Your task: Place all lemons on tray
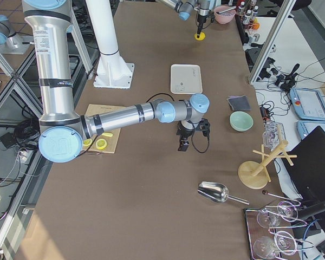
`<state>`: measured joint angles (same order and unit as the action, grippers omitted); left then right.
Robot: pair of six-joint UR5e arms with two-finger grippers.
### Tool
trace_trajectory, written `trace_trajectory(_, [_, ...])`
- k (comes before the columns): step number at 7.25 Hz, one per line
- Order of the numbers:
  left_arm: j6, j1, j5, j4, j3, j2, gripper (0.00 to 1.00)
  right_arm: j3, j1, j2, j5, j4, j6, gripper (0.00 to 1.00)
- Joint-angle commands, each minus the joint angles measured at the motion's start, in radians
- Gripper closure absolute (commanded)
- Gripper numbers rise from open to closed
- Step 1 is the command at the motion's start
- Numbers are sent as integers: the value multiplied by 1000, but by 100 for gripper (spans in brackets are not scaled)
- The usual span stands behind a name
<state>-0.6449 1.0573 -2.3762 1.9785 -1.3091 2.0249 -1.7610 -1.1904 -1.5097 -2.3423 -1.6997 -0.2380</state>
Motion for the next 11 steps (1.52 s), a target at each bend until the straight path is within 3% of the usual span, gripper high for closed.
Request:
trace_trajectory(1, [-300,-109,-6,3,-107,53,100,-11,0,0,-2,0,-1,0])
trace_trajectory(4, [-617,-270,128,2,-118,191,100,-29,2,11,-5,0,-26,0])
trace_trajectory(7, [-775,-385,284,0,-116,267,100,-29,80,85,-3,2,-205,0])
trace_trajectory(8, [-774,-413,319,-6,-114,273,2,-29,103,109,-3,2,-251,0])
trace_trajectory(9, [-776,-421,360,-7,-121,270,2,-31,132,130,-2,2,-314,0])
trace_trajectory(11, [-765,-387,354,-7,-168,230,2,-29,178,140,12,29,-359,0])
